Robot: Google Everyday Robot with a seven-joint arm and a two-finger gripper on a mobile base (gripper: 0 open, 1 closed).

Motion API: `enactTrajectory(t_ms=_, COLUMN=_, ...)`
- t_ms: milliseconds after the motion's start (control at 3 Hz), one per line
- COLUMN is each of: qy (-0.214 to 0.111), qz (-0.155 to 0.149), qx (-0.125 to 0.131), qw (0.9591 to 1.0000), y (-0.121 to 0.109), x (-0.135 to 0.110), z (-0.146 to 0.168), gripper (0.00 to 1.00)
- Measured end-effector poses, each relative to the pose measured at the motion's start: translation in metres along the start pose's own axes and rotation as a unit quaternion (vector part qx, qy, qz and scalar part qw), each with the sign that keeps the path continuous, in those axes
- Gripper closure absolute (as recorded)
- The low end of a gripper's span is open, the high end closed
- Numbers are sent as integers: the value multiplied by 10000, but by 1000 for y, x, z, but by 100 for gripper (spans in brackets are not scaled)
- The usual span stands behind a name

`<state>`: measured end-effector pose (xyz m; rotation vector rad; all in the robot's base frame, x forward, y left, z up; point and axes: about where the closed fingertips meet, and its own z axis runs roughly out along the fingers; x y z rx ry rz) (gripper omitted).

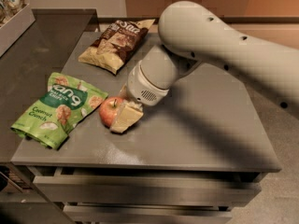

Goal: Move apple near green rice chip bag

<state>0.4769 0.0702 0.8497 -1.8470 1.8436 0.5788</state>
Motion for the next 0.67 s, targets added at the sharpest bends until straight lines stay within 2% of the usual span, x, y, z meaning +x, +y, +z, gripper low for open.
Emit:
enactTrajectory(t_ms=333, qy=-10, qz=55, qx=-19, qw=10000, y=-1, x=5, z=3, gripper=0)
enactTrajectory(t_ms=667, qy=-10, qz=54, qx=-19, qw=10000, y=-1, x=5, z=3, gripper=0)
